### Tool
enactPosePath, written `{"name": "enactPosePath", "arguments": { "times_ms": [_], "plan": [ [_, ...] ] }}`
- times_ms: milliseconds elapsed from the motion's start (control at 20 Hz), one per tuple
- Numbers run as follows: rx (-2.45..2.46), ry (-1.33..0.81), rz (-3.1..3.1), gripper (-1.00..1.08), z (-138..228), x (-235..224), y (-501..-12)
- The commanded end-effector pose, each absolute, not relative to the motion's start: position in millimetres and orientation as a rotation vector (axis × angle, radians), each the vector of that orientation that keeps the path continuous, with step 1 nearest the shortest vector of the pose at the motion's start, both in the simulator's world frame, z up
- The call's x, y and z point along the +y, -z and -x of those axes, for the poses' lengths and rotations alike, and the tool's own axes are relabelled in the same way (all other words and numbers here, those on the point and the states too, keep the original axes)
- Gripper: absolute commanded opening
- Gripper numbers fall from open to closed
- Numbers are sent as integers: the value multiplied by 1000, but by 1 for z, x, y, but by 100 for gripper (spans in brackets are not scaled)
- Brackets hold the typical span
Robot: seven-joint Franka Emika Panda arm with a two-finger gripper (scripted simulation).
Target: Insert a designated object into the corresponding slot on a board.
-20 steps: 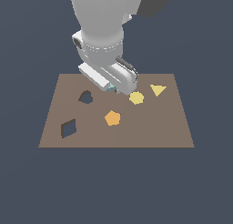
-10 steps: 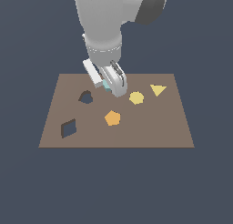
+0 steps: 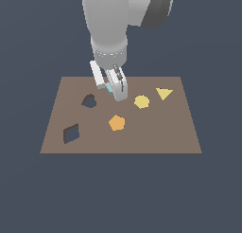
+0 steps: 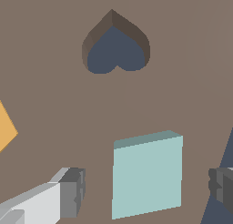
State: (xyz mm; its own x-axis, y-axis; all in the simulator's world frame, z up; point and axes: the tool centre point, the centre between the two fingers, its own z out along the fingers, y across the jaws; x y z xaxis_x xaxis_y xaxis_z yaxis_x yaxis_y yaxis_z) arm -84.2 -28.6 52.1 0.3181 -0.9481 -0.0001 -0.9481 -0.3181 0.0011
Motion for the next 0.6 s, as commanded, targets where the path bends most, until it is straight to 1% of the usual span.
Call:
{"name": "enactPosePath", "arguments": {
  "times_ms": [0, 300, 550],
  "plan": [
    [-1860, 0, -2532, 100, 85, -28, -51],
    [-1862, 0, -2530, 100, 86, -28, -49],
    [-1867, 0, -2526, 100, 86, -28, -35]
  ]
}}
